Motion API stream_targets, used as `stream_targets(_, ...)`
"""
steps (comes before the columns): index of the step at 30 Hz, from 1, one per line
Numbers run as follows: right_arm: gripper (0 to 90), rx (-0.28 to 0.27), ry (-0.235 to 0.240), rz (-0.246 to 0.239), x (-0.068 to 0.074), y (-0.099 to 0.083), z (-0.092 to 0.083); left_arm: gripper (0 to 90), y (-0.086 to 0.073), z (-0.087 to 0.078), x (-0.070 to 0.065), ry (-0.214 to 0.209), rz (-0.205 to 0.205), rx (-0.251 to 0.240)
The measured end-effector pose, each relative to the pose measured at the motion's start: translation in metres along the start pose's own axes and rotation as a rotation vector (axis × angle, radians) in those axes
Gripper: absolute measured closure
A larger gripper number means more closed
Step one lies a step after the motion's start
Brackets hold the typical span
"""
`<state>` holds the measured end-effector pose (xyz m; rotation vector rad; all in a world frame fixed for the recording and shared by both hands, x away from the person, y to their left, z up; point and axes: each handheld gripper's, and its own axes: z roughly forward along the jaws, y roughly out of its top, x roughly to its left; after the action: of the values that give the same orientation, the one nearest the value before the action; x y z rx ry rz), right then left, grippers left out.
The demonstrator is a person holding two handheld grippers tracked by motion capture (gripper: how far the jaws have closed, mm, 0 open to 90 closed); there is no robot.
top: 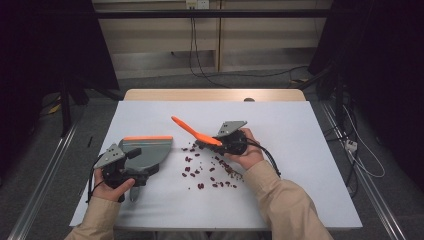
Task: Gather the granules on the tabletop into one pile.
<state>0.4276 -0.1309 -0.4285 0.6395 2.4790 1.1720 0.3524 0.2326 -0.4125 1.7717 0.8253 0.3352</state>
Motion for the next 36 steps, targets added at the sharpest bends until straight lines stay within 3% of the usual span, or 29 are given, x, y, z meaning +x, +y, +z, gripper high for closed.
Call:
stream_targets(21,71.0,0.015,0.04,-0.043,0.028,-0.009,-0.023,5.9,0.001,-0.003,0.0,0.006,0.006,-0.004)
stream_targets(32,71.2,0.014,0.022,-0.075,0.029,-0.006,-0.027,5.9,0.002,-0.003,0.0,0.007,0.012,-0.006)
stream_targets(36,71.2,-0.026,0.009,-0.046,0.021,-0.001,-0.031,5.9,0.002,-0.003,-0.001,0.005,0.013,-0.007)
